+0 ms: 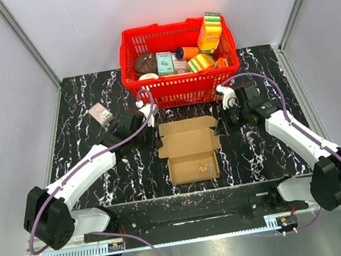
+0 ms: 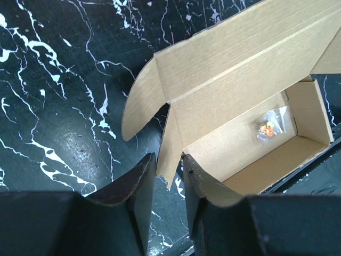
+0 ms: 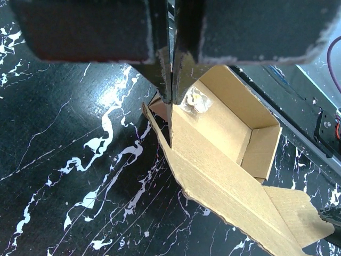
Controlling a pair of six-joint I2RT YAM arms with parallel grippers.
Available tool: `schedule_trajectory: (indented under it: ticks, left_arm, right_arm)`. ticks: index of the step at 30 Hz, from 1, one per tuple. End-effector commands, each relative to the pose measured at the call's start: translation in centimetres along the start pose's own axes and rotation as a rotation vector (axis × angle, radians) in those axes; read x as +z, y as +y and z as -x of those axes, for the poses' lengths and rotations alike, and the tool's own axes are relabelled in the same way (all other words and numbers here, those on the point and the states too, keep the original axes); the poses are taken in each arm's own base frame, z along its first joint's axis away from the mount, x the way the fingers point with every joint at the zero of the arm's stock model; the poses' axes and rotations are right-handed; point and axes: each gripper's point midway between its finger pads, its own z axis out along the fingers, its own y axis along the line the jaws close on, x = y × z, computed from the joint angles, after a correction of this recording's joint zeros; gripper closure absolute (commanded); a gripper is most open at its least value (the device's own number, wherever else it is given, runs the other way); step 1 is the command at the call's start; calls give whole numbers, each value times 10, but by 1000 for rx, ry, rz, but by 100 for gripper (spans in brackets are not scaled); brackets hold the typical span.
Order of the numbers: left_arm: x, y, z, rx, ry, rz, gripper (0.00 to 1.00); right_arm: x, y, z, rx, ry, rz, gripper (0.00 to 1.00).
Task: Fold the paper box
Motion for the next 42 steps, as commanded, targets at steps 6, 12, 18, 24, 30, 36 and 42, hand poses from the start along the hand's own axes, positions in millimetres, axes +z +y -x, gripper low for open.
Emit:
schedule_trajectory:
  ticks: [6,12,18,24,30,36,42]
  left_arm:
    - [1,-8,24,13,-67,15,75]
    - [7,-4,19,27,-44,54,75]
    - [8,-4,19,29,-41,62,73]
    - [7,-4,19,29,-43,62,79]
    - [7,-4,21,29,-47,64,91]
    - [4,-7,23,24,-56,63,100]
    - [-4,-15,26,21,-115,56,100]
  right_arm:
    - [-7,6,14,-17,-76,12,99]
    - [-8,8,15,-18,-79,20,99]
    - [-8,8,14,-19,-80,22,99]
    - [-7,8,13,-16,-77,24,99]
    - [-7,8,13,-15,-75,23,99]
    - [-7,6,17,-3,-88,2,100]
    - [-5,3,23,-11,-112,-78,100]
